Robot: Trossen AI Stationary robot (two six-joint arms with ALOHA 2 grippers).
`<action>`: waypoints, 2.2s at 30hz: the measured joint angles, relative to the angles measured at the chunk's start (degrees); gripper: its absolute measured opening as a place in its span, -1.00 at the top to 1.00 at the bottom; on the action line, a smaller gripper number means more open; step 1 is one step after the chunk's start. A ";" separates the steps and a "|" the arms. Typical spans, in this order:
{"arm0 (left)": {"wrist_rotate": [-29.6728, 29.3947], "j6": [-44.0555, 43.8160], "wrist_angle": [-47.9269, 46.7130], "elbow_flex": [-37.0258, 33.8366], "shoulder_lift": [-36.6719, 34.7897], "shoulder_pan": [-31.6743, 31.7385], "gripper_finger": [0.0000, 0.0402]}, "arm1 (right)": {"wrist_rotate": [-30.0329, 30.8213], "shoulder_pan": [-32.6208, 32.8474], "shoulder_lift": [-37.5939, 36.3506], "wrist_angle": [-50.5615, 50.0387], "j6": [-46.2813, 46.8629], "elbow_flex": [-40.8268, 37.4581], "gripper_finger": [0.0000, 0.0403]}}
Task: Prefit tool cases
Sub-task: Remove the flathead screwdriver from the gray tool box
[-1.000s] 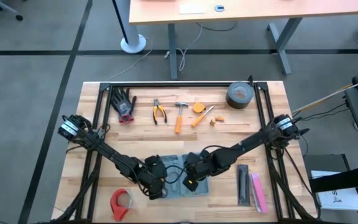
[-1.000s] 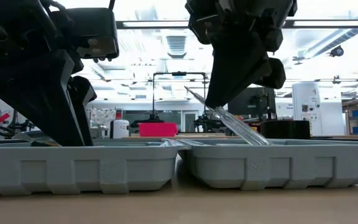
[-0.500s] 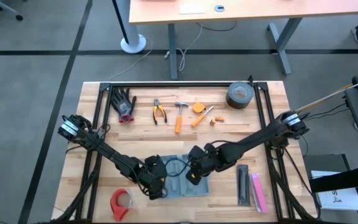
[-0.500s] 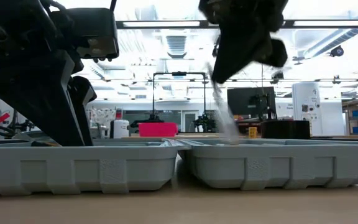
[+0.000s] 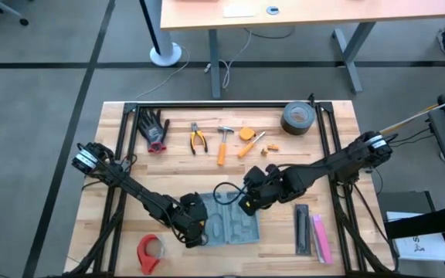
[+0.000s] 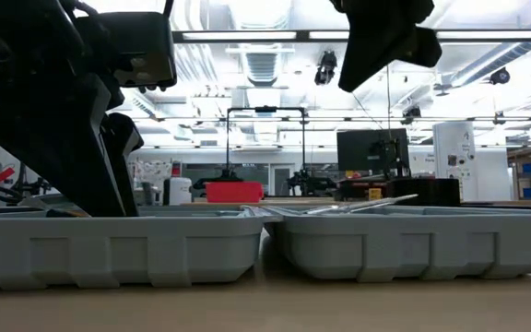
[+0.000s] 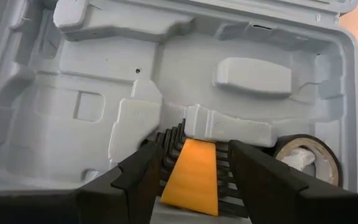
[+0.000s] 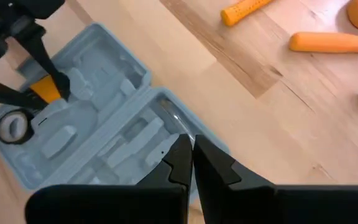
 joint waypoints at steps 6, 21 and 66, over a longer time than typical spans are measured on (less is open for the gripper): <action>0.00 0.02 0.04 0.00 0.00 0.01 0.00 | -1.55 0.07 4.12 -0.11 -6.13 0.00 0.99; 0.00 -0.36 0.11 0.00 0.00 0.00 0.02 | -6.95 -0.79 10.39 0.21 -19.40 -1.18 0.43; -0.23 -0.13 0.33 -0.02 0.00 0.02 -0.02 | -9.27 -4.04 17.25 6.91 -33.70 -4.46 0.50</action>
